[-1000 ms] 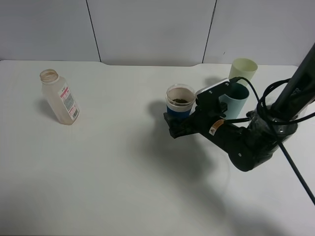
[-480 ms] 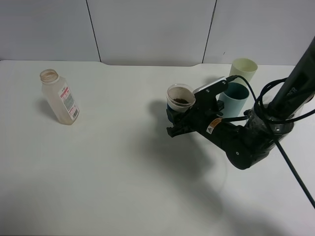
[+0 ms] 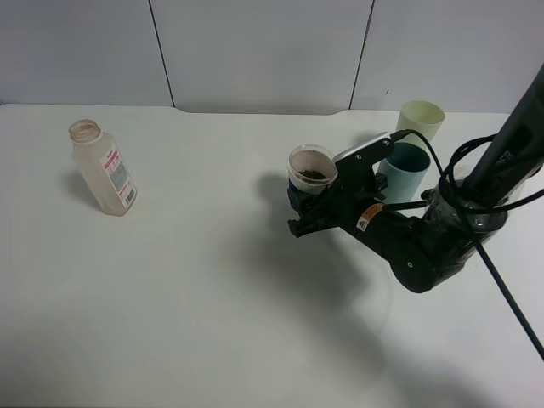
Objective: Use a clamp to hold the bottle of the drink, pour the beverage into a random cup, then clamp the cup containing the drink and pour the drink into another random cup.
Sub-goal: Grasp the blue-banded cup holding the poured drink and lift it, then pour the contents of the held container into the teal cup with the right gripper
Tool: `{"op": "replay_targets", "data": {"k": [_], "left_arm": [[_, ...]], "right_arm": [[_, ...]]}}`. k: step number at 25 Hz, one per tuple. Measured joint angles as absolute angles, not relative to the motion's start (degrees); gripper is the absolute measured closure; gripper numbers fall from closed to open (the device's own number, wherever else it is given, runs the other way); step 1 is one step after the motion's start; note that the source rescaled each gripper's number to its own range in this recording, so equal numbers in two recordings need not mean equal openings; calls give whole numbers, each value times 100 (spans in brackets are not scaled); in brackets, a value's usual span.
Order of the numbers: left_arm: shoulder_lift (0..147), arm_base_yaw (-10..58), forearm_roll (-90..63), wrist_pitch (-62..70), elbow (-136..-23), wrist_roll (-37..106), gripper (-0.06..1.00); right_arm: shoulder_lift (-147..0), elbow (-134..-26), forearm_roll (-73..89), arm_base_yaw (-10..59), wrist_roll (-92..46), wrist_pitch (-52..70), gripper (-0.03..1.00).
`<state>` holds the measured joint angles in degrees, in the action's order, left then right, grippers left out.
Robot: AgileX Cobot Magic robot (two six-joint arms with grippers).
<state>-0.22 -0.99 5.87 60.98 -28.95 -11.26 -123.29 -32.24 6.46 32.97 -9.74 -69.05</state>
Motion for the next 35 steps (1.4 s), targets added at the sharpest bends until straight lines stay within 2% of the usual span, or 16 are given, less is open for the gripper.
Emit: {"op": "replay_targets", "data": {"k": [16,35], "left_arm": [[-22,-99,587,6098,-2895,-1130,-6],[-22,-99,587,6098,-2895,-1130,-6]], "right_arm": [[-10285,-3209,759,3261,-1063,-5026,97],[-7808,-3204,1087,1873,-1367,-2716,97]]}}
